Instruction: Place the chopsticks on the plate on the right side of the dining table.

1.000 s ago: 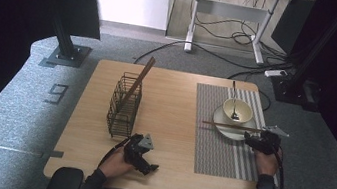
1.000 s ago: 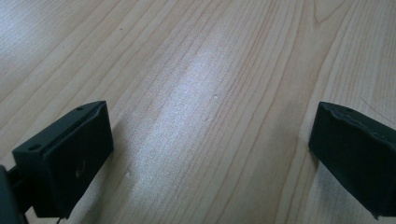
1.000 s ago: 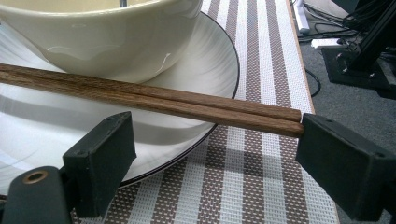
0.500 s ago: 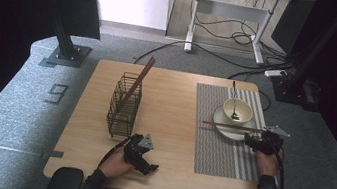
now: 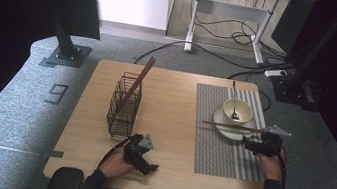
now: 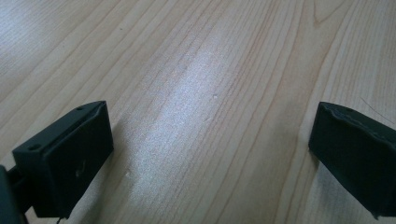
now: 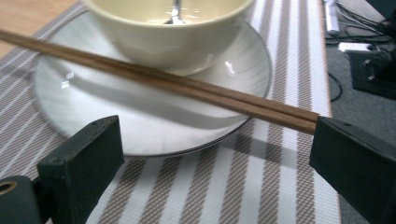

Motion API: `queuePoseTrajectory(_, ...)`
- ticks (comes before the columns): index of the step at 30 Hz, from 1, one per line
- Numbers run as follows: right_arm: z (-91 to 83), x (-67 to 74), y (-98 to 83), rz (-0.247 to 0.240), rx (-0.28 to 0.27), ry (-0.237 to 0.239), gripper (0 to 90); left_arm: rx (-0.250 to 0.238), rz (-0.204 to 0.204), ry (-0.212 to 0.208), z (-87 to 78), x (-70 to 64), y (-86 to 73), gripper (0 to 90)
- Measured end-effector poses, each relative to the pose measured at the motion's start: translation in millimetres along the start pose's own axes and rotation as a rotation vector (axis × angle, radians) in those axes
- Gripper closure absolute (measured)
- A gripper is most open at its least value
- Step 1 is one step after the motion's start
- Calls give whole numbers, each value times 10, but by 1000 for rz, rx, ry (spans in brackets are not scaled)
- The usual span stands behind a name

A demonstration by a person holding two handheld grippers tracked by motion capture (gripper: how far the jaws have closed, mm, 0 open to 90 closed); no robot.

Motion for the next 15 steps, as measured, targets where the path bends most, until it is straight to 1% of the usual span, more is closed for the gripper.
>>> queuePoseTrajectory(4,-114,79,-5,-31,2,15,26,0,0,0,0,0,0,0)
queuePoseTrajectory(10,-324,211,-71,-73,29,27,29,0,1,1,0,2,1,0)
queuePoseTrajectory(13,-429,294,-105,-90,43,38,31,0,2,1,0,2,1,0)
queuePoseTrajectory(15,-510,382,-122,-103,53,53,33,0,2,1,0,2,1,0)
Point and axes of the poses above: each handheld gripper's, and its own axes: z roughly forward along the jaws, y roughly out of its top, x roughly to its left, the point moved 9 cm from there along z, roughly forward along the jaws, and after that the axes turned 2 degrees about x, right-handed, at the moved point
